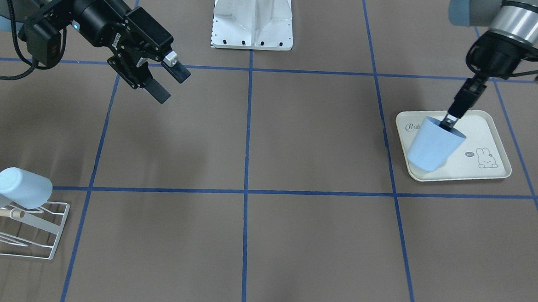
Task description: Transfer IKEA cup to right arm and place on rack
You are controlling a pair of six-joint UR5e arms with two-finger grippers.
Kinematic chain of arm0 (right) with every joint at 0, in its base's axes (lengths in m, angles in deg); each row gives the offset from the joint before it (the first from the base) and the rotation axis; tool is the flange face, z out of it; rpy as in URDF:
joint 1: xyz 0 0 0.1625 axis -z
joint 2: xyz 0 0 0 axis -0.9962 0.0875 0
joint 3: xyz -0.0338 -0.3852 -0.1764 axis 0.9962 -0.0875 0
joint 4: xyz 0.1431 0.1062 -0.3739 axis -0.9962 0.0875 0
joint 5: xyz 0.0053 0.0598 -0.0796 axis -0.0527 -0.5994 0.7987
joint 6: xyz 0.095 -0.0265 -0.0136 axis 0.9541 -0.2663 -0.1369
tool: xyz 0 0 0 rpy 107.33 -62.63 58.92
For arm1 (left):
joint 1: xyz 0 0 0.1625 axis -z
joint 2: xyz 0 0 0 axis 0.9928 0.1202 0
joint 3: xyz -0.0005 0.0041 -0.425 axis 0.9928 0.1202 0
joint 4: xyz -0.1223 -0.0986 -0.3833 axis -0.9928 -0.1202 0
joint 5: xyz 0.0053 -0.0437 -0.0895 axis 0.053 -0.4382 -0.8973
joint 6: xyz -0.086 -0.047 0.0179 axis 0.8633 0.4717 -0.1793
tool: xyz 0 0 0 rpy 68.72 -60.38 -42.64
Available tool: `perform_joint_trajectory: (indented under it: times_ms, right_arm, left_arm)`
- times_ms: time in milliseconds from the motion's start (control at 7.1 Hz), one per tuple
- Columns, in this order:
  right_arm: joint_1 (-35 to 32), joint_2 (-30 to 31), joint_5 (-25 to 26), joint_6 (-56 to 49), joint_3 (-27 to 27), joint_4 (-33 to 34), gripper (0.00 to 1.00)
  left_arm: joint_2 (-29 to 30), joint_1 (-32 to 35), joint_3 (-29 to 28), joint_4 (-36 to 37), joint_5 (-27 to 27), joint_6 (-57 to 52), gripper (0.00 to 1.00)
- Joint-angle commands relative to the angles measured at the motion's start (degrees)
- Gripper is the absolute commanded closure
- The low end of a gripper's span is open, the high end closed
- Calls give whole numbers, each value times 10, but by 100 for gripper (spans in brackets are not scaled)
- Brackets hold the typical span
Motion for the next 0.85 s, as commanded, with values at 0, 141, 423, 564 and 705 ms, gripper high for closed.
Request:
perform_joint_trajectory:
  times_ms: [0, 141, 423, 564, 705]
  right_arm:
    - [25, -13, 0, 20, 1, -6, 0]
    - [39, -21, 7, 33, -1, -9, 0]
    - [45, -30, 8, 64, 1, -13, 0]
    - [47, -29, 14, 91, -9, -63, 0]
    - [47, -28, 15, 110, -15, -87, 0]
  left_arm:
    - [36, -149, -3, -117, 170, 75, 100]
    - [77, -170, -2, -142, 169, 81, 100]
    - [165, -214, -31, -145, 189, 130, 100]
    - [166, -221, -32, -148, 200, 131, 100]
    - [166, -221, -25, -148, 200, 135, 100]
